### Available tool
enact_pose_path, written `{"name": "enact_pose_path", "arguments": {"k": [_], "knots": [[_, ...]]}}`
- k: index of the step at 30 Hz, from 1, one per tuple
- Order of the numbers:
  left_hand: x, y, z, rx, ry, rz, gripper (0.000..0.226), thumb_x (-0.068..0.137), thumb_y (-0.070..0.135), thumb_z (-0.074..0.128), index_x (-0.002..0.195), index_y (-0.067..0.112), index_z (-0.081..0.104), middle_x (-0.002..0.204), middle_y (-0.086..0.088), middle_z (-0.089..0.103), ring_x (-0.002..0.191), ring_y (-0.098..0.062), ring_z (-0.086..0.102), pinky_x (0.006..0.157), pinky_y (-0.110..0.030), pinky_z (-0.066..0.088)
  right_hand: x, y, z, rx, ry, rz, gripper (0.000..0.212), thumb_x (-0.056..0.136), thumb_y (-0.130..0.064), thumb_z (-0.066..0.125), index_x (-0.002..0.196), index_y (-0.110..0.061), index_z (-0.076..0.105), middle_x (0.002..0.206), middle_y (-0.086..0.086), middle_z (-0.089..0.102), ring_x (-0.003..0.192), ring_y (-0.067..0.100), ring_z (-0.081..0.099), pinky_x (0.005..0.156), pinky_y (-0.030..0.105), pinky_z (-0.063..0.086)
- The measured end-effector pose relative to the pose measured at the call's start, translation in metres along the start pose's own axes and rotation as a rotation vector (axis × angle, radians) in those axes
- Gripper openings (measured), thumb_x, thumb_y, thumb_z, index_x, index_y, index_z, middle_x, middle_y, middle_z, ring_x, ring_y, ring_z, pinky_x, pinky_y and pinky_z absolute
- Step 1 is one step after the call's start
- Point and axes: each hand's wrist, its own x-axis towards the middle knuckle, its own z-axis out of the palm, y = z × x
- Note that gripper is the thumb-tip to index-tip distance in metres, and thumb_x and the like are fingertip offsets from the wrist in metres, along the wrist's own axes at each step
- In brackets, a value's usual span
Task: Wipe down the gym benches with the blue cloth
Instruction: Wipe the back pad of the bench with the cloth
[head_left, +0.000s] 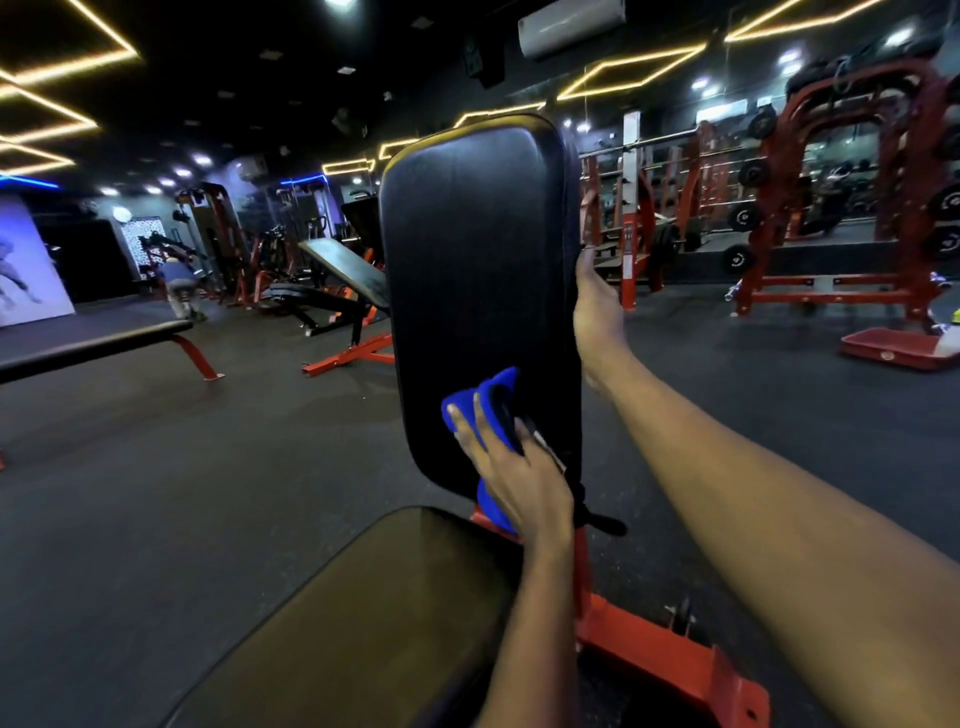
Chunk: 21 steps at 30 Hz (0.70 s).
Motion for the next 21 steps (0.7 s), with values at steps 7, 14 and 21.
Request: {"name": "enact_pose_path", "arguments": {"k": [7,14,21], "knots": [[0.013,0.045,0.001,0.039,-0.190,0.240,0.071,0.089,0.036,0.046,0.155,0.031,0.021,0.165,-0.001,-0.001,0.150,-0.031,0.005,0.115,-0.057,0.025,0.006,-0.006,-0.037,0.092,-0.352,0.258,0.034,0.104,-0.045,0.038,0.109,-0.021,0.061,0.097,0.001,0.065,0.080,0.017,0.061,0.064,0.027,0.051],[0.009,0.034,0.002,-0.030,-0.167,0.172,0.065,0.094,0.027,0.055,0.153,0.031,0.028,0.165,0.001,0.006,0.151,-0.027,0.009,0.117,-0.048,0.027,0.001,0.006,-0.039,0.130,-0.362,0.276,0.034,0.105,-0.042,0.035,0.099,-0.025,0.064,0.075,-0.010,0.070,0.070,0.009,0.061,0.062,0.023,0.047],[0.119,0.100,0.017,-0.042,-0.097,0.335,0.058,0.093,0.041,0.038,0.149,0.029,0.038,0.163,0.000,0.016,0.149,-0.029,0.013,0.117,-0.048,0.026,0.011,0.012,-0.035,0.163,-0.344,0.291,0.036,0.104,-0.043,0.037,0.109,-0.022,0.066,0.085,-0.003,0.073,0.074,0.014,0.064,0.069,0.028,0.050]]}}
